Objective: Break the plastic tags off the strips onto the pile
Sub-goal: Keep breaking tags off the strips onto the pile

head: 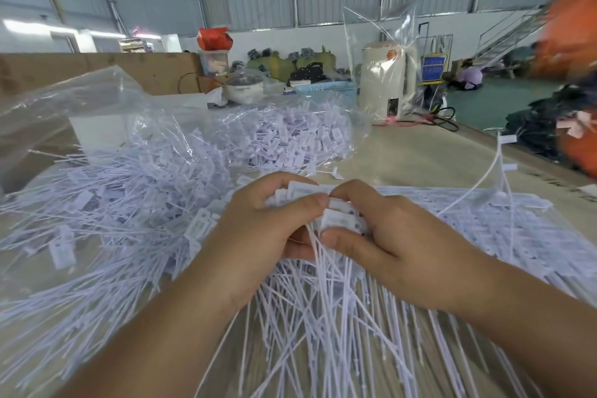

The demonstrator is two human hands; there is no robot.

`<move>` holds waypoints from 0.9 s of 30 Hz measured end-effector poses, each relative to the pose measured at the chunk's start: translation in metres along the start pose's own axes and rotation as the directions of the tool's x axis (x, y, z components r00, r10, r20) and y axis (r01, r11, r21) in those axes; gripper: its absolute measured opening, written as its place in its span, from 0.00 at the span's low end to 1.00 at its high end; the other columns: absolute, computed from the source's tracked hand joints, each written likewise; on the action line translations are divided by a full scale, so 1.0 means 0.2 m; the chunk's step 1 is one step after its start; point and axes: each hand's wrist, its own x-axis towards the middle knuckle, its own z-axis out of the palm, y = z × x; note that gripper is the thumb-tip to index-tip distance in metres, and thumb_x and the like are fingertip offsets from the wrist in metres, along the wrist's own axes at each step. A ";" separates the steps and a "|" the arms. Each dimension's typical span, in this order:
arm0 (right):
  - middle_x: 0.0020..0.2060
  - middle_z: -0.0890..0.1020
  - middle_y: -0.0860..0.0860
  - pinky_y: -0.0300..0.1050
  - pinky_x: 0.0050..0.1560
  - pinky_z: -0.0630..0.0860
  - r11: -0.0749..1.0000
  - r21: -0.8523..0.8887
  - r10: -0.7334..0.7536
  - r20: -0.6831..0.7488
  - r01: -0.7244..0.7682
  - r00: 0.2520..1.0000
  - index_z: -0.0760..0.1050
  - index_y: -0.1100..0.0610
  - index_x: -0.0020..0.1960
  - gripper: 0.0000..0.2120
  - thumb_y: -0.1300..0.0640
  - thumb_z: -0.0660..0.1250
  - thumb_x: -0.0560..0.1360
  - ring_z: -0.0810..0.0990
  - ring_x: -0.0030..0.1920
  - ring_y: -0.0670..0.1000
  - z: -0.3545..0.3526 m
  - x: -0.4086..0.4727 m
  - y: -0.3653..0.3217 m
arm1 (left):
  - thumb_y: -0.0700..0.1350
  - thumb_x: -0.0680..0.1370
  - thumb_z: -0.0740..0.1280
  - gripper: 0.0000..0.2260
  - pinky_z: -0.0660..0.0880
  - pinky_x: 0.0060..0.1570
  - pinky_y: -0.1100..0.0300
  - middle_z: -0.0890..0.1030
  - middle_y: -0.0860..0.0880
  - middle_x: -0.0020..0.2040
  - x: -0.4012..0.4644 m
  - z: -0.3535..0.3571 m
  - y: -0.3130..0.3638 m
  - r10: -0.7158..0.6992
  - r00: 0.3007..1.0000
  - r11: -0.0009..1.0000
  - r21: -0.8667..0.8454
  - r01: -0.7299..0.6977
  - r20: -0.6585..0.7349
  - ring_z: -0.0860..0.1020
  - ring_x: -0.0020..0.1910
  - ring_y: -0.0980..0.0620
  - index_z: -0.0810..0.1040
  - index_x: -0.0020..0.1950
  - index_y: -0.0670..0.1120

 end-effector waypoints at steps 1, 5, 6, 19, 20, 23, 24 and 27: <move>0.31 0.76 0.36 0.38 0.28 0.65 1.000 -0.007 0.003 0.005 -0.003 1.000 0.65 0.47 0.60 0.21 0.35 0.53 0.74 0.74 0.30 0.41 0.00 0.00 0.00 | 0.49 0.65 0.78 0.11 0.77 0.30 0.62 0.85 0.46 0.39 0.00 0.00 0.00 0.000 1.000 1.000 0.007 0.000 0.016 0.82 0.33 0.51 0.84 0.45 0.51; 0.30 0.75 0.37 0.38 0.27 0.66 1.000 -0.004 -0.002 0.001 0.002 1.000 0.62 0.47 0.60 0.21 0.35 0.51 0.75 0.74 0.28 0.43 0.02 0.01 0.01 | 0.48 0.64 0.78 0.12 0.77 0.31 0.62 0.86 0.49 0.43 0.00 0.00 -0.01 0.041 0.999 0.996 0.074 -0.042 0.017 0.84 0.39 0.51 0.82 0.46 0.54; 0.28 0.74 0.40 0.38 0.27 0.66 1.000 -0.002 -0.004 -0.008 0.004 1.000 0.62 0.47 0.61 0.21 0.35 0.52 0.75 0.74 0.28 0.43 0.02 0.01 0.01 | 0.47 0.64 0.78 0.12 0.77 0.30 0.62 0.86 0.49 0.43 0.00 0.00 -0.02 0.049 0.999 0.996 0.068 -0.049 0.004 0.84 0.39 0.51 0.82 0.46 0.54; 0.21 0.67 0.47 0.47 0.28 0.66 0.996 -0.015 0.090 -0.011 -0.090 0.996 0.62 0.48 0.35 0.17 0.41 0.60 0.78 0.68 0.24 0.48 0.02 0.02 0.02 | 0.42 0.58 0.77 0.16 0.79 0.30 0.56 0.86 0.42 0.41 0.04 -0.06 0.00 0.084 0.982 0.993 -0.063 -0.096 -0.169 0.84 0.35 0.43 0.83 0.44 0.47; 0.22 0.68 0.47 0.47 0.28 0.66 0.996 -0.019 0.086 -0.005 -0.086 0.996 0.62 0.47 0.36 0.16 0.42 0.61 0.78 0.68 0.24 0.48 0.02 0.02 0.03 | 0.43 0.58 0.78 0.18 0.79 0.29 0.57 0.86 0.43 0.41 0.04 -0.05 0.00 0.082 0.982 0.995 -0.047 -0.091 -0.170 0.85 0.36 0.43 0.82 0.46 0.46; 0.25 0.71 0.43 0.44 0.28 0.65 0.997 0.006 0.075 -0.022 -0.075 0.997 0.63 0.46 0.35 0.16 0.45 0.63 0.79 0.69 0.26 0.47 0.03 0.02 0.03 | 0.44 0.57 0.78 0.20 0.78 0.28 0.58 0.86 0.45 0.41 0.04 -0.04 -0.01 0.081 0.980 0.996 -0.010 -0.085 -0.182 0.85 0.36 0.45 0.81 0.48 0.45; 0.26 0.72 0.42 0.42 0.28 0.64 0.997 0.015 0.070 -0.033 -0.069 0.997 0.63 0.46 0.34 0.16 0.47 0.63 0.79 0.69 0.26 0.47 0.04 0.02 0.03 | 0.44 0.58 0.78 0.20 0.78 0.28 0.58 0.86 0.45 0.41 0.04 -0.03 -0.01 0.082 0.978 0.996 -0.008 -0.085 -0.190 0.85 0.36 0.46 0.81 0.48 0.45; 0.26 0.72 0.39 0.38 0.27 0.63 0.997 0.058 0.062 -0.098 -0.057 0.993 0.61 0.44 0.32 0.19 0.50 0.65 0.79 0.69 0.25 0.46 0.06 0.02 0.02 | 0.42 0.61 0.76 0.17 0.78 0.30 0.57 0.86 0.44 0.42 0.03 -0.02 -0.01 0.075 0.977 0.995 -0.048 -0.086 -0.199 0.84 0.36 0.45 0.80 0.48 0.45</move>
